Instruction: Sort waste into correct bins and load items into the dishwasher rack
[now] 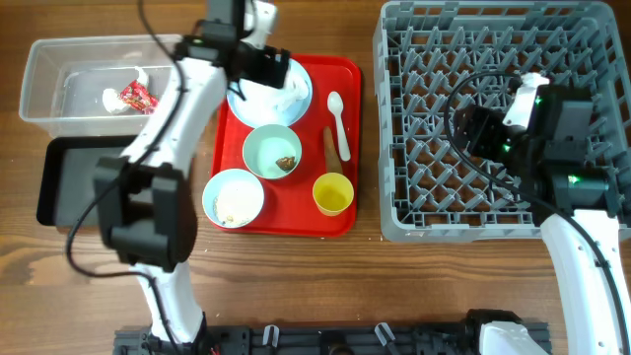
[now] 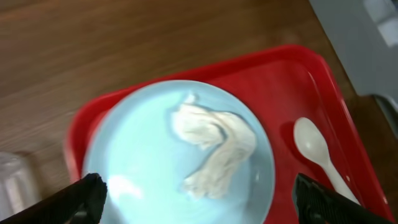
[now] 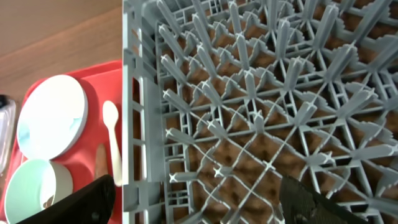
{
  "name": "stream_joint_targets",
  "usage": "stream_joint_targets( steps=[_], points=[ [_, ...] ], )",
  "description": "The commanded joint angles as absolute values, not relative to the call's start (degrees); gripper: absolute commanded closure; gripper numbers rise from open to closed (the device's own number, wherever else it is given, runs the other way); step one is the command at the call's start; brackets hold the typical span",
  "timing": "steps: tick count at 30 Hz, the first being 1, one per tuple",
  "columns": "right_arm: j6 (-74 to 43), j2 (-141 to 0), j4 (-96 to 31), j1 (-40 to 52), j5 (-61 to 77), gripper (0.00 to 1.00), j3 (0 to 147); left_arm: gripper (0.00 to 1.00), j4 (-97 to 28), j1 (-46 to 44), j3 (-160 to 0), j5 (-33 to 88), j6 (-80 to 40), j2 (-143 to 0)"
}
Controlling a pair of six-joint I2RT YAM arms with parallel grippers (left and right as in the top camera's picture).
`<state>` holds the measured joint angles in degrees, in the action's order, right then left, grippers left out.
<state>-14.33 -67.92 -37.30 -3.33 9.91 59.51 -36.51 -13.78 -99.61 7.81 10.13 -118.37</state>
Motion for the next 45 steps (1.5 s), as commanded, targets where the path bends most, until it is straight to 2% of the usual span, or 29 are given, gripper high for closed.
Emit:
stream_joint_targets(
  steps=[1, 12, 17, 23, 27, 38, 41, 45],
  points=[
    [-15.2, -68.2, -38.3, -3.4, 10.6, 0.14, 60.4, 0.04, -35.3, -16.4, -99.3, 7.7, 11.8, -124.7],
    [-19.3, -68.2, -42.8, -3.4, 10.3, 0.14, 60.4, 0.07, -34.5, -18.5, -99.3, 7.4, 14.8, -132.3],
    [-19.7, -68.2, -43.1, -3.4, 10.4, 0.14, 60.4, 0.21, -34.3, -18.5, -99.3, 7.5, 14.8, -134.4],
    [-19.7, -68.2, -43.1, -3.4, 10.3, 0.14, 60.4, 0.21, -34.2, -18.5, -99.4, 10.0, 14.5, -134.0],
    [-19.7, -68.2, -43.1, -3.4, 10.4, 0.14, 60.4, 0.21, -34.0, -18.5, -99.4, 16.2, 7.2, -131.1],
    [-19.7, -68.2, -43.1, -3.4, 10.4, 0.14, 60.4, 0.23, -26.7, -15.2, -99.4, 16.1, -16.4, -129.5],
    [-19.7, -68.2, -43.1, -3.4, 10.4, 0.14, 60.4, 0.33, -25.5, -13.9, -99.4, 15.4, -17.4, -129.5],
    [-19.7, -68.2, -43.1, -3.4, 10.4, 0.14, 60.4, 0.37, -25.4, -13.6, -99.4, 10.6, -16.9, -129.9]
  ],
)
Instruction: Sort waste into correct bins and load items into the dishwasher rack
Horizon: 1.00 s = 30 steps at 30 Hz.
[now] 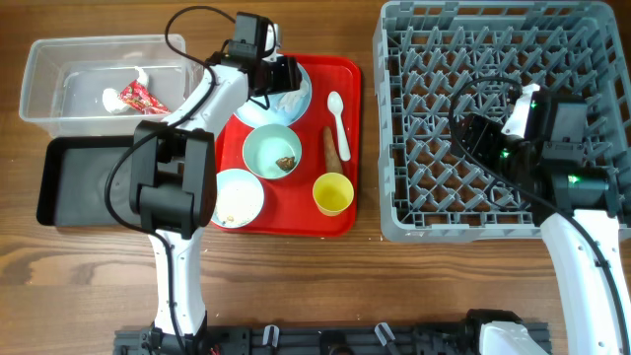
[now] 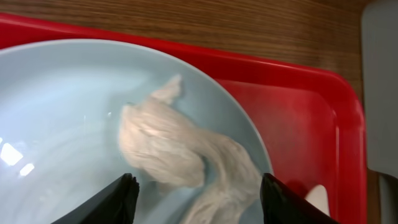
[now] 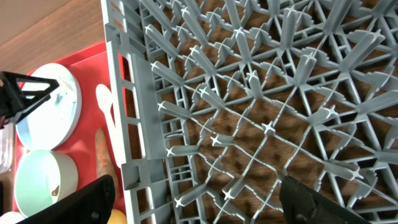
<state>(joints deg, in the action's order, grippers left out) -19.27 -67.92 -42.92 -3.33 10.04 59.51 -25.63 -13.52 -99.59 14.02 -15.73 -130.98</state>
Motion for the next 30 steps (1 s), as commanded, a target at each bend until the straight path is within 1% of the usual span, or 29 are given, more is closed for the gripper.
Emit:
stream_joint_targets(
  steps=[1, 2, 3, 6, 9, 11, 13, 16, 17, 19, 20, 25, 30],
  points=[
    [-19.7, -68.2, -43.1, -3.4, 10.4, 0.14, 60.4, 0.41, -25.5, -13.8, -99.3, 10.0, -16.8, -130.2],
    [-19.7, -68.2, -43.2, -3.4, 10.4, 0.14, 60.4, 0.45, -25.5, -14.0, -99.3, 10.0, -16.8, -130.8],
    [-19.7, -68.2, -43.2, -3.4, 10.4, 0.14, 60.4, 0.46, -25.5, -14.3, -99.3, 10.0, -16.7, -131.1],
    [-19.7, -68.2, -43.4, -3.4, 10.6, 0.14, 60.4, 0.45, -25.5, -15.7, -99.3, 9.9, -11.9, -132.1],
    [-19.7, -68.2, -43.7, -3.4, 10.6, 0.13, 60.4, 0.42, -25.4, -16.9, -99.3, 6.5, -11.6, -133.9],
    [-19.7, -68.2, -43.7, -3.4, 10.6, 0.14, 60.4, 0.42, -25.5, -17.1, -99.3, 6.3, -10.5, -134.9],
    [-19.7, -68.2, -43.7, -3.4, 10.6, 0.13, 60.4, 0.45, -25.5, -17.1, -99.3, 6.3, -10.5, -135.0],
    [-19.7, -68.2, -43.7, -3.4, 10.8, 0.13, 60.4, 0.67, -25.2, -17.1, -99.3, 6.3, -10.5, -135.0],
    [-19.7, -68.2, -43.8, -3.4, 11.2, 0.13, 60.4, 0.72, -25.2, -17.1, -99.3, 6.3, -10.5, -135.0],
    [-19.7, -68.2, -43.6, -3.4, 12.1, 0.13, 60.4, 0.89, -24.9, -17.2, -99.3, 5.8, -10.5, -135.0],
    [-19.7, -68.2, -43.5, -3.4, 12.1, 0.13, 60.4, 0.95, -24.9, -17.4, -99.3, 3.4, -10.4, -135.0],
    [-19.7, -68.2, -41.3, -3.4, 12.1, 0.13, 60.4, 0.96, -25.3, -17.6, -99.4, -4.9, -7.6, -135.0],
    [-19.5, -68.2, -39.7, -3.4, 12.1, 0.13, 60.4, 0.96, -26.8, -17.5, -100.3, -5.5, -6.2, -128.0]
  ],
)
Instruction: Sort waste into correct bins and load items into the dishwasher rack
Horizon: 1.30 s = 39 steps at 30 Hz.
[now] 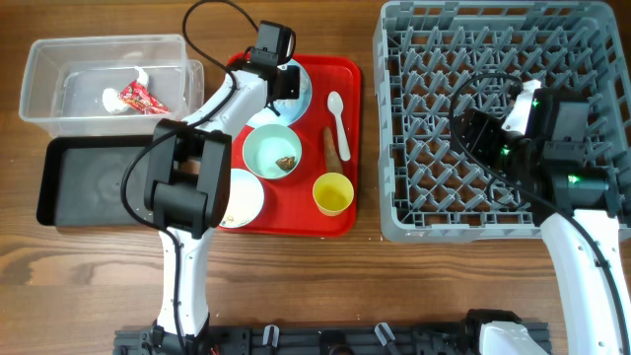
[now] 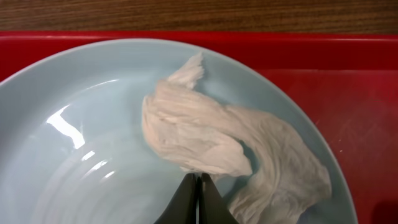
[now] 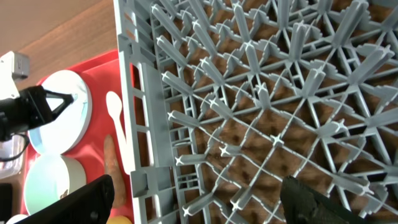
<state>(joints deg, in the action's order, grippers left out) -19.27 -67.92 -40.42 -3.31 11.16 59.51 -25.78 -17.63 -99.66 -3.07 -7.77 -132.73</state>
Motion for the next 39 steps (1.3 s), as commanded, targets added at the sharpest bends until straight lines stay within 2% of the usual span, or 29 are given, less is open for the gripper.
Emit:
stream_joint_targets(
  steps=[1, 3, 4, 5, 8, 11, 18, 21, 27, 28, 29, 30, 31, 34, 39],
  points=[
    [-19.5, -68.2, -39.7, -3.4, 12.1, 0.13, 60.4, 0.96, -26.9, -17.5, -100.3, -5.5, -6.2, -125.7],
    [-19.5, -68.2, -39.9, -3.4, 12.1, 0.13, 60.4, 0.96, -27.3, -17.6, -100.3, -5.0, -6.2, -122.8],
    [-19.5, -68.2, -39.9, -3.4, 12.1, 0.13, 60.4, 0.83, -27.5, -17.6, -100.3, -4.1, -6.1, -122.3],
    [-19.5, -68.2, -39.9, -3.4, 12.1, 0.13, 60.4, 0.64, -27.9, -17.6, -100.2, -3.4, -5.9, -122.3],
    [-19.5, -68.2, -40.0, -3.4, 12.1, 0.13, 60.4, 0.35, -29.0, -17.6, -99.6, 0.7, 0.7, -123.7],
    [-19.5, -68.2, -40.0, -3.4, 12.1, 0.13, 60.4, 0.27, -29.1, -17.6, -99.2, 1.5, 5.1, -126.5],
    [-19.5, -68.2, -40.3, -3.4, 12.1, 0.13, 60.4, 0.19, -28.1, -17.6, -99.2, 1.9, 9.3, -131.4],
    [-19.5, -68.2, -40.3, -3.4, 12.1, 0.13, 60.4, 0.19, -27.7, -17.5, -99.2, 1.9, 10.3, -132.2],
    [-19.5, -68.2, -40.3, -3.4, 12.1, 0.13, 60.4, 0.34, -29.4, -17.6, -99.2, 1.9, 10.3, -135.1],
    [-19.5, -68.2, -40.3, -3.4, 12.1, 0.13, 60.4, 0.40, -29.6, -17.6, -99.2, 1.9, 10.3, -135.3],
    [-19.5, -68.2, -40.3, -3.4, 12.1, 0.13, 60.4, 0.48, -29.8, -17.6, -99.2, 1.9, 10.3, -135.3],
    [-19.6, -68.2, -40.3, -3.4, 12.1, 0.13, 60.4, 0.76, -29.8, -17.6, -99.2, 1.9, 10.3, -135.3],
    [-19.7, -68.2, -40.2, -3.4, 12.1, 0.13, 60.4, 0.96, -29.8, -17.6, -99.2, 1.8, 10.3, -135.3],
    [-19.7, -68.2, -40.3, -3.4, 12.1, 0.13, 60.4, 0.96, -29.9, -17.6, -99.3, 0.8, 8.9, -134.6],
    [-19.7, -68.2, -39.9, -3.4, 12.1, 0.13, 60.4, 0.96, -33.4, -16.6, -101.7, -3.1, -0.9, -126.3]
  ],
)
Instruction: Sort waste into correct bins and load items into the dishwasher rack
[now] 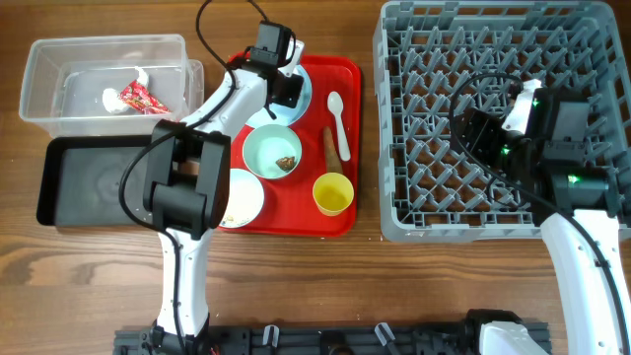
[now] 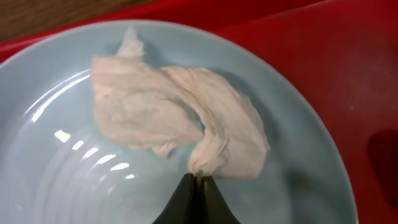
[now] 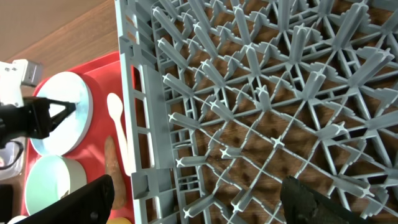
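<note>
A crumpled white napkin (image 2: 180, 118) lies on the light blue plate (image 2: 62, 162) at the back of the red tray (image 1: 345, 71). My left gripper (image 2: 199, 178) is shut on the napkin's near end, which is bunched at the fingertips. Seen from overhead, the left gripper (image 1: 289, 89) sits low over the plate (image 1: 305, 91). My right gripper (image 3: 202, 205) hangs open over the grey dishwasher rack (image 3: 261, 93), holding nothing. The right gripper (image 1: 483, 128) is above the rack's middle (image 1: 434, 59).
The tray also holds a white spoon (image 1: 336, 108), a brown food piece (image 1: 335, 150), a yellow cup (image 1: 333, 194), a green bowl with scraps (image 1: 273, 153) and a white bowl (image 1: 235, 197). A clear bin (image 1: 59, 59) with waste and a black bin (image 1: 49, 187) stand left.
My left gripper stays shut at the napkin, shifted slightly over the plate. The napkin's near end is now drawn up and bunched at the fingertips. The right arm has not moved.
My left gripper was open high above the plate, then open and low on both sides of the napkin. It was then shut at the napkin's edge, and now pinches it. The right gripper has hung open over the rack throughout.
</note>
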{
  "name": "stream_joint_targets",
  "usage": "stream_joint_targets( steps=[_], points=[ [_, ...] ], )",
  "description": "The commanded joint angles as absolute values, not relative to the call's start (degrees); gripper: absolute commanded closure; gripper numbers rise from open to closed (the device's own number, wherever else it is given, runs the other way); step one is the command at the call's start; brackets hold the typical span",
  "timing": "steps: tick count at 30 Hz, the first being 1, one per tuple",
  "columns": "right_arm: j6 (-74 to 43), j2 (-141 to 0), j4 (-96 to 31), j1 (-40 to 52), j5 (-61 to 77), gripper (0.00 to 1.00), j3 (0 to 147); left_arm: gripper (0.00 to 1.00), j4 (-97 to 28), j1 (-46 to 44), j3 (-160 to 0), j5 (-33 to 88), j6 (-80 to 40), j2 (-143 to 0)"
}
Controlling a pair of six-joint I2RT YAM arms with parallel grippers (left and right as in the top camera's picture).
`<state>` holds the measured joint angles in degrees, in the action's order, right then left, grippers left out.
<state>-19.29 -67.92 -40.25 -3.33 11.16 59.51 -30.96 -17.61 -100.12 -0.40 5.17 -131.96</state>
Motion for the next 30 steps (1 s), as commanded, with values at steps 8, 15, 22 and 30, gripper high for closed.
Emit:
stream_joint_targets(
  steps=[8, 15, 22, 30],
  points=[
    [-19.7, -68.2, -39.9, -3.4, 12.1, 0.13, 60.4, 0.96, -45.1, -7.5, -102.1, -6.1, -6.3, -107.4],
    [-20.2, -68.2, -39.9, -3.4, 12.1, 0.13, 60.4, 0.96, -52.9, 7.5, -98.4, -5.8, -15.5, -110.4],
    [-20.1, -68.2, -39.9, -3.4, 12.1, 0.13, 60.4, 0.11, -51.0, 9.4, -98.2, -5.4, -15.2, -112.7],
    [-20.1, -68.2, -39.3, -3.4, 12.1, 0.12, 60.4, 0.11, -57.2, 7.1, -99.1, 11.2, -5.9, -101.6]
  ],
)
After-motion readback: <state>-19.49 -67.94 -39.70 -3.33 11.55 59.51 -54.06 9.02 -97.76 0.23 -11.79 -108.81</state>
